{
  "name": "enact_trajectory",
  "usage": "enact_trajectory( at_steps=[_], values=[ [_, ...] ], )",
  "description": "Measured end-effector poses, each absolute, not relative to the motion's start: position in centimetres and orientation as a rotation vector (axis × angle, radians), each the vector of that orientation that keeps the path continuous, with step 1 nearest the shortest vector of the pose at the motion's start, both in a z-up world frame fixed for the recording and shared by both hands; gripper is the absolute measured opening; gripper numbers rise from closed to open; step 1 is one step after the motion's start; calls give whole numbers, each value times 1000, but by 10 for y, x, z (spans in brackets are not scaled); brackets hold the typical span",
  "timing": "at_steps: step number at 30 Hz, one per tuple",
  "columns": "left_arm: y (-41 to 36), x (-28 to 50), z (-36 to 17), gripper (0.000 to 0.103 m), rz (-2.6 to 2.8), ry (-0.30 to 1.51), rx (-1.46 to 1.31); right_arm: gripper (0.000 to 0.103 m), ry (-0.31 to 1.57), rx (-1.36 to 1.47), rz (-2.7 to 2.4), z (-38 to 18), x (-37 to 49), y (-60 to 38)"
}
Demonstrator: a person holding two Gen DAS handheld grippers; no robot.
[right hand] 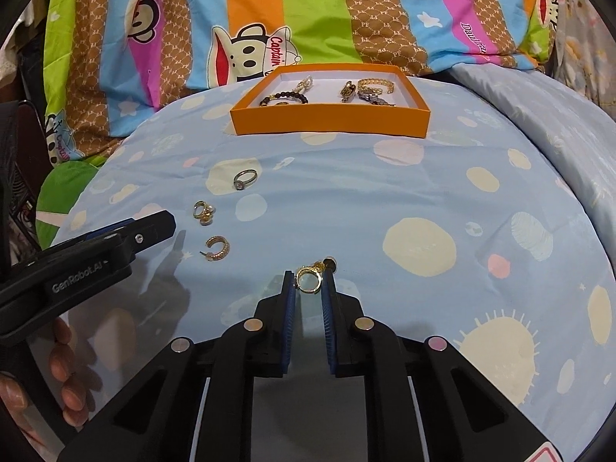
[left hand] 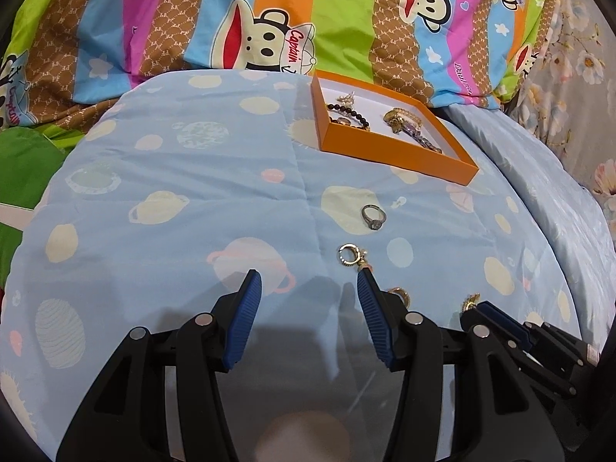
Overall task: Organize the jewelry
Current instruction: 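Grasp a gold ring with the right tool while the left tool grasps a gold ring, then carry both rings into the orange box and open both tools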
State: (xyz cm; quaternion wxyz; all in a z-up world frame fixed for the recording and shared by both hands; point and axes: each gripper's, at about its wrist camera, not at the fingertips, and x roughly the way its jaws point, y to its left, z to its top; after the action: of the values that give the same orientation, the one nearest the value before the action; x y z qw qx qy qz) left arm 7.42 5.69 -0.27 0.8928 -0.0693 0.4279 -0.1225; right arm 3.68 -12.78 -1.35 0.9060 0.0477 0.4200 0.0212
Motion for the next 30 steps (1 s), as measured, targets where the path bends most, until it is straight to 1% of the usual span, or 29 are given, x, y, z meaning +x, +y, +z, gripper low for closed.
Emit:
enact_trajectory(
  at_steps=[9,16,17,18,20,22,24,25,28,30],
  values=[
    [29,95,1,50,-286,882,-110,12,858,121,39,-12,35,-139],
    [1,117,-2,48,-303,888,-69,12,847,129,34,-9,35,-146],
    [-2,121,-4,46,-299,897,-62,12,847,134,32,-9,35,-148],
    [-4,123,-6,41,-298,905,-61,12,848,139,30,-9,36,-150],
    [-8,125,-7,34,-293,904,-49,12,850,146,28,-10,37,-153],
    [-9,125,-8,30,-296,902,-39,12,853,157,27,-10,39,-156],
    [-8,125,-9,20,-293,900,-38,12,854,162,27,-11,41,-158],
    [-8,125,-9,18,-295,901,-41,12,854,163,27,-11,42,-159],
    [-7,125,-9,16,-297,899,-47,12,854,167,29,-11,45,-159],
    [-6,124,-8,13,-299,895,-47,12,852,170,30,-10,46,-160]
  ],
)
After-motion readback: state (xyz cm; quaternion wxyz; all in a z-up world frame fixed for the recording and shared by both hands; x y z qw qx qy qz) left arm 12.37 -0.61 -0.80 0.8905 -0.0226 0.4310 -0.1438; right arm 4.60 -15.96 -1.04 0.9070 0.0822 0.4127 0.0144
